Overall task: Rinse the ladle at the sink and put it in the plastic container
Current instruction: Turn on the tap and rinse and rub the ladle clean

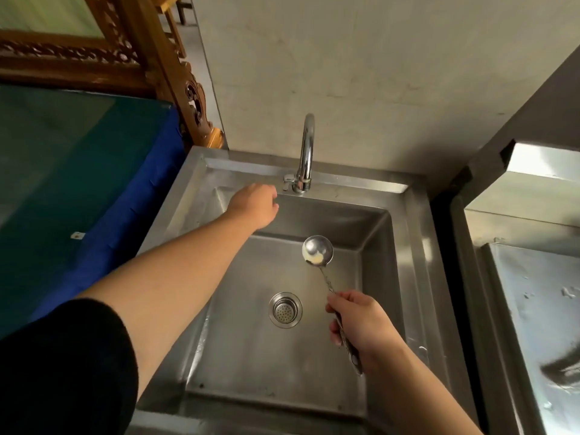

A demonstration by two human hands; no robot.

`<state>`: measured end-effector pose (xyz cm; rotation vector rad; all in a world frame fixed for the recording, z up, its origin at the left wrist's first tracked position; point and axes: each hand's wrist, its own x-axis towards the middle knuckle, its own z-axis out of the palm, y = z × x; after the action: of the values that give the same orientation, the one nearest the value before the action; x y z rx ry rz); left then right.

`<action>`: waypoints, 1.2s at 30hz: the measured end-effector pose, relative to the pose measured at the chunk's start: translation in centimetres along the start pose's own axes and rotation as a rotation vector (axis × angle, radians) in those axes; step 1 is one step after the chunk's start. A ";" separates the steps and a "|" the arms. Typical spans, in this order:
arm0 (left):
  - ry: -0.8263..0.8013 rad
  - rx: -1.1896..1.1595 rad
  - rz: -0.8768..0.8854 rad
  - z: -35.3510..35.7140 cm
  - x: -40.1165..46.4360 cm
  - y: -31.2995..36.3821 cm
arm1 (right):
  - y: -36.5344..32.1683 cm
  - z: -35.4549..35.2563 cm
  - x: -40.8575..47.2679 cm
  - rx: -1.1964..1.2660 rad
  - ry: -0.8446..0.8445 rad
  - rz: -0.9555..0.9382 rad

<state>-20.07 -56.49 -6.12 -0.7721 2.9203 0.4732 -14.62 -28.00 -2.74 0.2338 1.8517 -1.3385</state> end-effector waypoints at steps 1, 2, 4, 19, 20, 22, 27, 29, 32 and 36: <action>-0.001 0.030 0.020 0.5 1.0 -0.2 | 0.0 0.1 0.5 -0.009 0.005 -0.006; 0.000 0.057 0.047 1.0 2.1 -0.4 | 0.1 0.4 0.9 -0.006 0.008 -0.010; 0.008 0.103 0.116 1.9 4.0 -0.7 | 0.4 1.0 1.8 -0.002 0.017 -0.022; 0.029 0.175 0.380 5.4 9.9 -2.6 | 1.2 5.3 5.3 0.073 0.104 -0.040; 0.023 0.169 0.392 5.5 10.1 -2.6 | 1.1 5.4 5.3 0.074 0.105 -0.043; 0.015 0.169 0.414 5.5 10.3 -2.7 | 0.9 5.6 5.5 0.072 0.104 -0.056; 0.020 0.159 0.433 5.6 10.5 -3.1 | 0.3 5.8 5.5 0.081 0.103 -0.066; 0.047 0.154 0.450 5.4 10.4 -3.1 | 0.2 5.7 5.5 0.090 0.103 -0.066; 0.061 0.150 0.458 5.1 10.4 -3.0 | 0.0 5.7 5.5 0.118 0.106 -0.069; 0.049 0.141 0.454 4.6 10.4 -2.8 | 0.0 5.7 5.5 0.153 0.107 -0.065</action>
<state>-27.77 -62.20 -12.92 -0.0982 3.1272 0.2727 -15.29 -34.52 -7.17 0.3334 1.8602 -1.5409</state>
